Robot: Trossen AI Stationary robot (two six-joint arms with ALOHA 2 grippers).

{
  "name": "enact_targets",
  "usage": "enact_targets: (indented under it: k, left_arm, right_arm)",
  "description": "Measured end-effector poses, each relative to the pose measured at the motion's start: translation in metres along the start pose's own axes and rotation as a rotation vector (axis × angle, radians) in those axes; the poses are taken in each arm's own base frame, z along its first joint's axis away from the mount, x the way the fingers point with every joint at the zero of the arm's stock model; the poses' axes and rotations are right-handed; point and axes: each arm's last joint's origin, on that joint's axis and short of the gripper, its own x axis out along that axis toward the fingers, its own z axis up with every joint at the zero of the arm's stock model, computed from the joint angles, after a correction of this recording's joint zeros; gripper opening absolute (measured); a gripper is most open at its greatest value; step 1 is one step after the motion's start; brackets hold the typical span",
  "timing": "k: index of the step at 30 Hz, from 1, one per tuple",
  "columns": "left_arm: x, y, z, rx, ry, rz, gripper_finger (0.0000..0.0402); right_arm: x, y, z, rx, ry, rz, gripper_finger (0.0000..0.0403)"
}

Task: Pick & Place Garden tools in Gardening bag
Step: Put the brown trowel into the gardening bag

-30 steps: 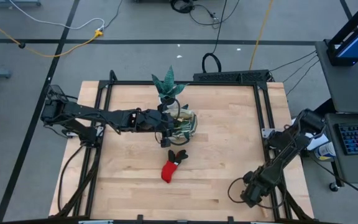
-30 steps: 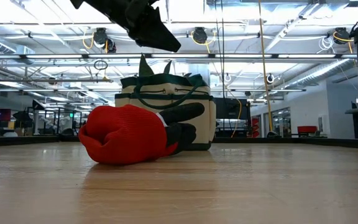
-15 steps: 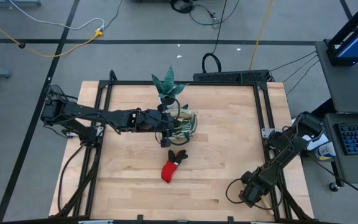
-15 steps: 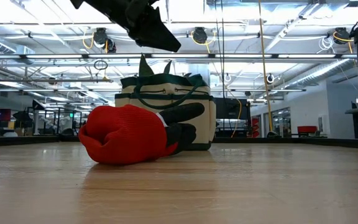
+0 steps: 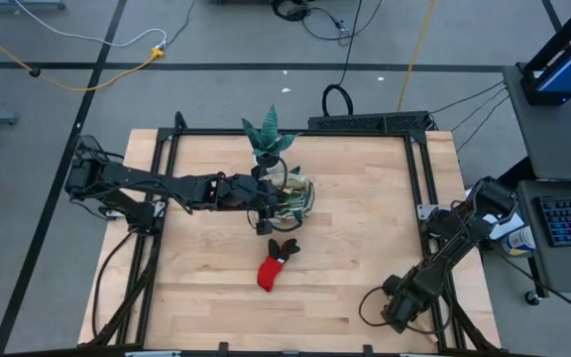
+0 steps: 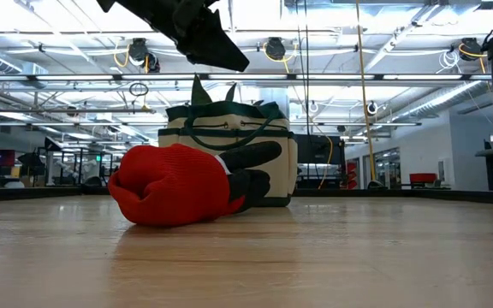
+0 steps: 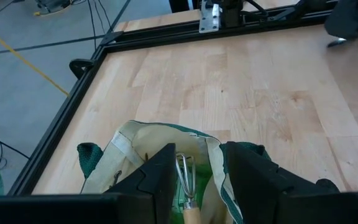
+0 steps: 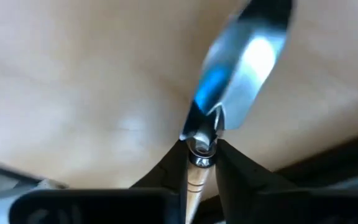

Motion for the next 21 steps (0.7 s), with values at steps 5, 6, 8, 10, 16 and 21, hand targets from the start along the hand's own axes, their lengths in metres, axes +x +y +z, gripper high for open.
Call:
enact_targets:
  k: [5,6,8,10,16,21]
  left_arm:
    - [0.000,0.000,0.000,0.000,0.000,0.000,0.0147]
    - [0.000,0.000,0.000,0.000,0.000,0.000,0.0147]
    - [0.000,0.000,0.000,0.000,0.000,0.000,0.0147]
    - [0.000,0.000,0.000,0.000,0.000,0.000,0.0147]
    - [0.000,0.000,0.000,0.000,0.000,0.000,0.0147]
    - [0.000,0.000,0.000,0.000,0.000,0.000,0.0147]
  right_arm:
    - [-0.003,0.003,0.005,-0.053,-0.041,0.034,0.0052]
    - [-0.004,0.003,0.006,-0.062,-0.045,0.039,0.0057]
    - [-0.008,0.003,0.009,-0.070,-0.061,0.056,0.0064]
    - [-0.013,0.004,0.012,-0.066,-0.089,0.076,0.0064]
    - [-0.025,0.004,0.023,-0.113,-0.163,0.122,0.0049]
    - [-0.031,0.004,0.034,-0.174,-0.197,0.131,0.0053]
